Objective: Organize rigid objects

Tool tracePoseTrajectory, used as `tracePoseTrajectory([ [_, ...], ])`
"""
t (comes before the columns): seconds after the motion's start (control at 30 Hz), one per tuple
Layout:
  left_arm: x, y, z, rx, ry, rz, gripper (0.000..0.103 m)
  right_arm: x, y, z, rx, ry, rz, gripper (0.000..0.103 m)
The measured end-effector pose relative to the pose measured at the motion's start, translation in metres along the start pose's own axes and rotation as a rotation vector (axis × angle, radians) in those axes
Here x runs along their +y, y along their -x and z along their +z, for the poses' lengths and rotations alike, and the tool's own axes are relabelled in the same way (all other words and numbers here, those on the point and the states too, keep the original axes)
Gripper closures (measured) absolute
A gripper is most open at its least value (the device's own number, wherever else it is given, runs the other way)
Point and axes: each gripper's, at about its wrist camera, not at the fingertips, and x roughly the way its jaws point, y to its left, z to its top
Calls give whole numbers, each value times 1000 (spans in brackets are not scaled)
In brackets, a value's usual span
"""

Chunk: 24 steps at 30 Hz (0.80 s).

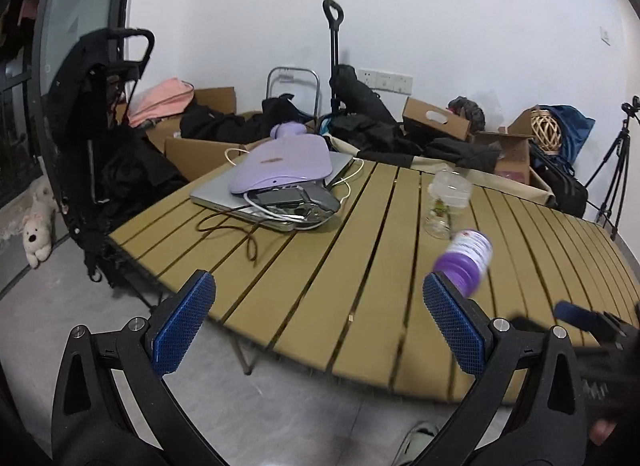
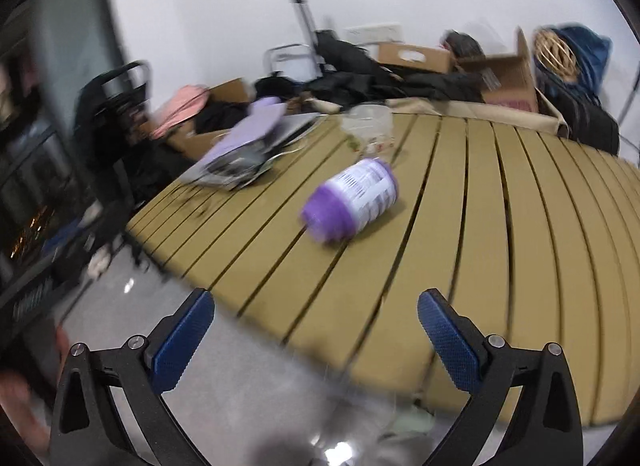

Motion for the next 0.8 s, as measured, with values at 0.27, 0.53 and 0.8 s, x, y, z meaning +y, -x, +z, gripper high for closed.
tracePoseTrajectory([
  [0.27, 9, -51, -10, 35, 18, -26, 0, -10, -108, 46, 27, -81, -103, 8],
  [0.53, 12, -84, 13, 90, 22, -86, 0, 12, -128, 35, 158, 222, 133, 35],
  [0.8, -42, -148, 33, 292, 37, -268, 15, 29, -104, 10, 228, 548, 333, 34],
])
